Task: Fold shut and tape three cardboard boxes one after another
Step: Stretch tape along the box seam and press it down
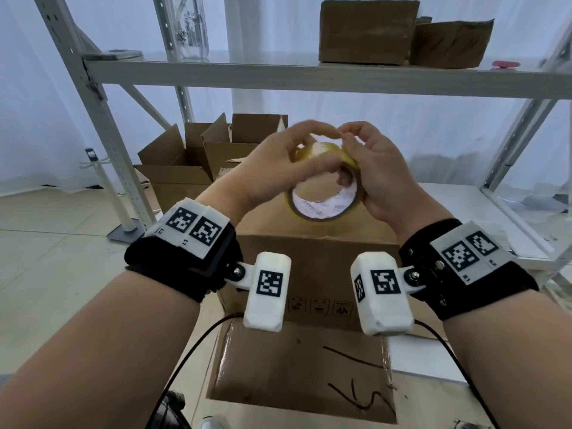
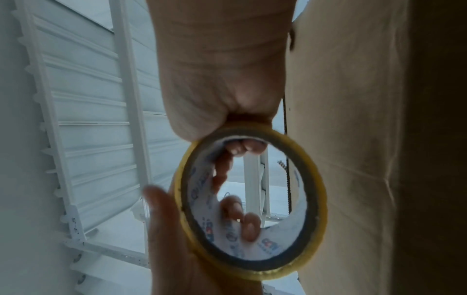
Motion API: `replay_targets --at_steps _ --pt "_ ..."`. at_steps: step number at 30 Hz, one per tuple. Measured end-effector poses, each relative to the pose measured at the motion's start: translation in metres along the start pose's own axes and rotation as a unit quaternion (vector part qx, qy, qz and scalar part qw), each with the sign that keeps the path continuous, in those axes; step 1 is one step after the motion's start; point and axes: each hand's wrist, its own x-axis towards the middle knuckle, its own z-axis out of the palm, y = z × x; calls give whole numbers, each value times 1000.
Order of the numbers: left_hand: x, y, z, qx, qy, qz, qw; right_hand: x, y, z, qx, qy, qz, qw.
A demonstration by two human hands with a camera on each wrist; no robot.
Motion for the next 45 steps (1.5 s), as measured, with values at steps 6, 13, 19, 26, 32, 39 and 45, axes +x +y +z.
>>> replay_targets --at_steps 6,13,19,26,32,39,45 --pt "-4 6 9 -33 -17 -18 999 3 -6 7 -54 36 56 996" --pt "-3 3 14 -84 -35 -64 994 0 -1 10 -55 9 93 994" --pt "6 -13 19 -173 133 -95 971 8 5 7 6 33 88 996" --pt "9 -16 11 -237 160 -64 956 10 9 0 -38 72 41 996" --pt "1 -35 7 -140 157 -28 977 9 15 -8 -23 70 104 992" --pt "-3 -41 -2 -135 112 -25 984 8 17 -13 -4 17 156 988" --pt "-4 -32 0 -97 75 -26 992 9 20 -19 56 -34 208 976"
